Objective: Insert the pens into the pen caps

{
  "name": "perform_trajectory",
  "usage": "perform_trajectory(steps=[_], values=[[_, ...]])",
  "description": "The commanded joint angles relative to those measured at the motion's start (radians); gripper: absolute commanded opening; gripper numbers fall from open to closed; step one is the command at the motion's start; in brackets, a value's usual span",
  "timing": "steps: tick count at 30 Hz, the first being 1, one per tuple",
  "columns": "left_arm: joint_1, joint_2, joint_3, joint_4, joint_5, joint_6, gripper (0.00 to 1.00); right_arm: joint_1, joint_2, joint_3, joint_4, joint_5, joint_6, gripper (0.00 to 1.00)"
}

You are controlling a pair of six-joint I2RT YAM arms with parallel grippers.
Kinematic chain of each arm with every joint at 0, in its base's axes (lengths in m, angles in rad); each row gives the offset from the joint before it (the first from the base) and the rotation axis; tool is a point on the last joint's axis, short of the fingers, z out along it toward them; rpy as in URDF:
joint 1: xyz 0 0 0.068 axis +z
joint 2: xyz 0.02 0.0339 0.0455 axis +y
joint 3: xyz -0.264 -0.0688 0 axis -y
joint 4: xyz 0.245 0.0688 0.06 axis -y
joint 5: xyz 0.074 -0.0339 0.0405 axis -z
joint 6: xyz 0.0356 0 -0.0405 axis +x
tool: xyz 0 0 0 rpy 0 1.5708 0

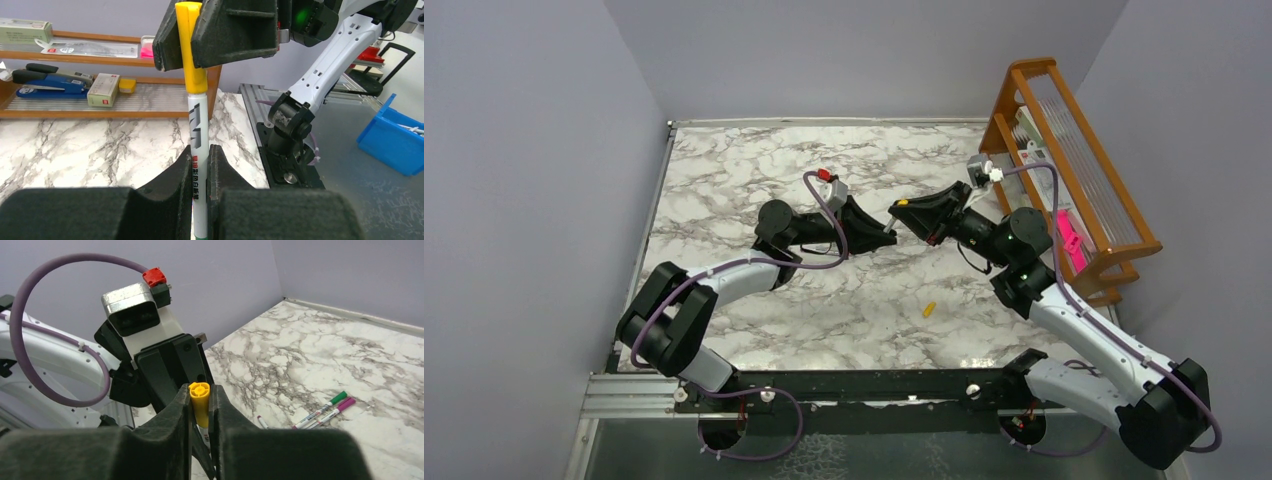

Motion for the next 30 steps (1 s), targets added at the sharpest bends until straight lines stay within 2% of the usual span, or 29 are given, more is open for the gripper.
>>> perform_trajectory(steps=[1, 8, 14, 19, 30], values=[[-0.003, 0.009, 0.004, 0.013, 0.032, 0.012, 0.0, -0.001, 0.0, 0.026, 0.038, 0.003, 0.005, 0.03], [-0.003, 0.045, 0.064, 0.028, 0.027, -0.035, 0.0, -0.001, -0.003, -0.022, -0.017, -0.03, -0.013, 0.01], [-0.002, 0.087, 0.118, 0.148, 0.028, -0.117, 0.0, -0.002, -0.003, -0.109, -0.011, -0.111, 0.044, 0.01], [0.011, 0.122, 0.215, 0.173, 0.071, -0.171, 0.0, 0.0, 0.005, -0.172, -0.057, -0.188, 0.077, 0.01], [0.014, 0.15, 0.31, 0.274, 0.05, -0.266, 0.0, 0.0, -0.04, -0.308, -0.105, -0.145, 0.075, 0.01]])
